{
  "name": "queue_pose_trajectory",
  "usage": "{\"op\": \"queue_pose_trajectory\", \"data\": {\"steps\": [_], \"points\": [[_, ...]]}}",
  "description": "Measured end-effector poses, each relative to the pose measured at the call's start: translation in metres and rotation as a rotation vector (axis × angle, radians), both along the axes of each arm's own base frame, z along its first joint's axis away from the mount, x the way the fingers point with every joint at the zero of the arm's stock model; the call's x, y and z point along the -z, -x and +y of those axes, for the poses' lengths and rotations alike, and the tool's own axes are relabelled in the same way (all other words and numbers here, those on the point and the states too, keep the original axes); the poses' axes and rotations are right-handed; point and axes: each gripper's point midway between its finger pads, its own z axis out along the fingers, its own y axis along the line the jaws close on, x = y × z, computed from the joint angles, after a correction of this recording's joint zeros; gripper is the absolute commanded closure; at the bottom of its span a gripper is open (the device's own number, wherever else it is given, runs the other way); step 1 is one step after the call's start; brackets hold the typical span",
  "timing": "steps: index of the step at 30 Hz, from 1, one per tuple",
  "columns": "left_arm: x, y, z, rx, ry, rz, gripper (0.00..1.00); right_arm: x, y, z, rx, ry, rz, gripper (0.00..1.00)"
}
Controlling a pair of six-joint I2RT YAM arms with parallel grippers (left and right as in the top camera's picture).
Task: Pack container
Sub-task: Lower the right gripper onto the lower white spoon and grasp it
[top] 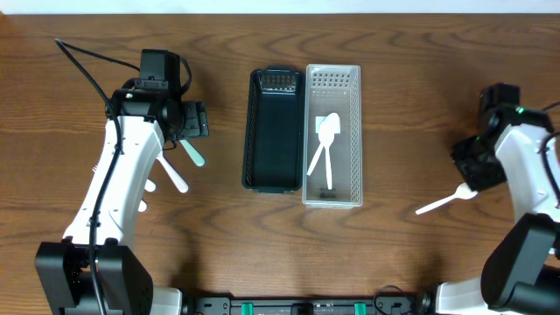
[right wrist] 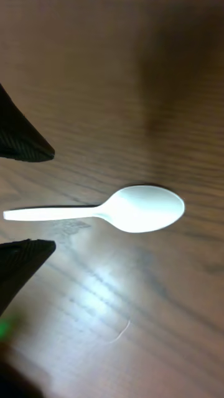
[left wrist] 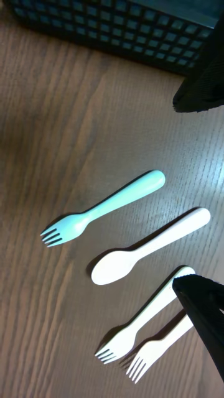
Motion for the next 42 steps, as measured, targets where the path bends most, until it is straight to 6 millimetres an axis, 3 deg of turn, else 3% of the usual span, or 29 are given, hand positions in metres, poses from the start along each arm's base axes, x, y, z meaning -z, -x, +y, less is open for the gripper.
{"op": "queue_pose_trajectory", "data": {"steps": [11, 19, 21, 26, 28, 37, 40, 42], "points": [[0.001, 0.004, 0.0, 0.0, -0.001, 0.017, 0.15, 0.051, 0.018, 0.006, -0.067, -0.012, 0.011, 0.31], [0.002, 0.006, 0.0, 0.0, -0.002, 0.027, 0.15, 0.073, 0.022, 0.007, -0.07, -0.003, -0.025, 0.31], [0.002, 0.006, 0.0, 0.0, -0.002, 0.028, 0.15, 0.074, 0.02, 0.007, -0.072, 0.004, -0.047, 0.41], [0.003, 0.007, 0.0, 0.0, -0.002, 0.031, 0.14, 0.075, 0.016, 0.006, -0.068, 0.013, -0.085, 0.89], [0.003, 0.007, 0.0, 0.0, -0.002, 0.031, 0.15, 0.075, 0.017, 0.006, -0.076, 0.012, -0.083, 0.99], [0.003, 0.008, 0.001, 0.0, -0.002, 0.033, 0.14, 0.073, 0.009, 0.013, -0.085, -0.023, -0.112, 0.99], [0.003, 0.008, 0.001, 0.0, -0.002, 0.033, 0.15, 0.062, -0.005, 0.026, -0.133, -0.07, -0.136, 0.99], [0.003, 0.008, 0.001, 0.0, -0.002, 0.033, 0.15, 0.045, -0.025, 0.035, -0.184, -0.078, -0.176, 0.99]]}}
